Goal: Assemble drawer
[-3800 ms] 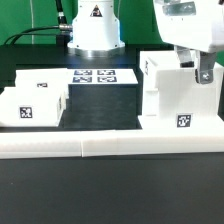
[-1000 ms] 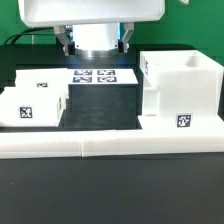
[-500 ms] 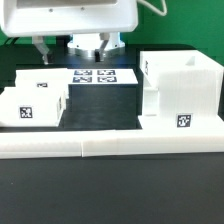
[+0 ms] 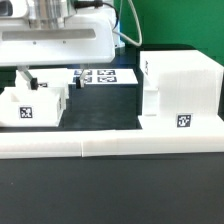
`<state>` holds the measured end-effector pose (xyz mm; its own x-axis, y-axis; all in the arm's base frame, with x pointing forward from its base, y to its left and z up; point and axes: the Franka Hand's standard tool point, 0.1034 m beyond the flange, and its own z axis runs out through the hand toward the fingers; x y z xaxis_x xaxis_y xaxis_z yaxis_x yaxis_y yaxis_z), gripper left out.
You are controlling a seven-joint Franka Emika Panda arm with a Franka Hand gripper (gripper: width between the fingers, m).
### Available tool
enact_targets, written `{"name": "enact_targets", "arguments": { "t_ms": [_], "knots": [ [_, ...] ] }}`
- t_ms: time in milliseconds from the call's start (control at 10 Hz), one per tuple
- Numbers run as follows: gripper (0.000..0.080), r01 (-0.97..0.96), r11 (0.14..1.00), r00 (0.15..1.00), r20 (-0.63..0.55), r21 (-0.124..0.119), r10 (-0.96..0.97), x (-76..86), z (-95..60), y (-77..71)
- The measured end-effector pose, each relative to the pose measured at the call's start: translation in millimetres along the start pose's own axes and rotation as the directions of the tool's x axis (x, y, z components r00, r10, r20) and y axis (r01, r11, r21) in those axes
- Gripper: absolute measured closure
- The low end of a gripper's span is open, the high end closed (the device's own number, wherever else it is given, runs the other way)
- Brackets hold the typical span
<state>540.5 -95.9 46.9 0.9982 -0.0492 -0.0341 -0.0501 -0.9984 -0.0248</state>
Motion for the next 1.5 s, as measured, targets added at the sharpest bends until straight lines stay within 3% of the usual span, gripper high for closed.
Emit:
{"name": "enact_targets", "arguments": {
  "t_ms": [100, 600, 900, 1400, 1500],
  "knots": [
    [0.015, -0.001, 1.0, 1.0, 0.002, -0.003, 0.001, -1.7, 6.4, -0.2],
    [0.015, 0.007, 1.0, 1.0, 0.003, -0.001, -0.007, -2.6, 8.7, 1.2],
    [0.015, 0.024, 1.0, 1.0, 0.002, -0.009, -0.024, -15.0, 33.0, -1.1],
    [0.015, 0.033, 0.999, 0.999, -0.005, -0.021, -0.033, -26.8, 43.3, -1.4],
    [0.0286, 0.035, 0.999, 0.999, -0.005, -0.021, -0.035, -26.8, 43.3, -1.3]
  ]
}}
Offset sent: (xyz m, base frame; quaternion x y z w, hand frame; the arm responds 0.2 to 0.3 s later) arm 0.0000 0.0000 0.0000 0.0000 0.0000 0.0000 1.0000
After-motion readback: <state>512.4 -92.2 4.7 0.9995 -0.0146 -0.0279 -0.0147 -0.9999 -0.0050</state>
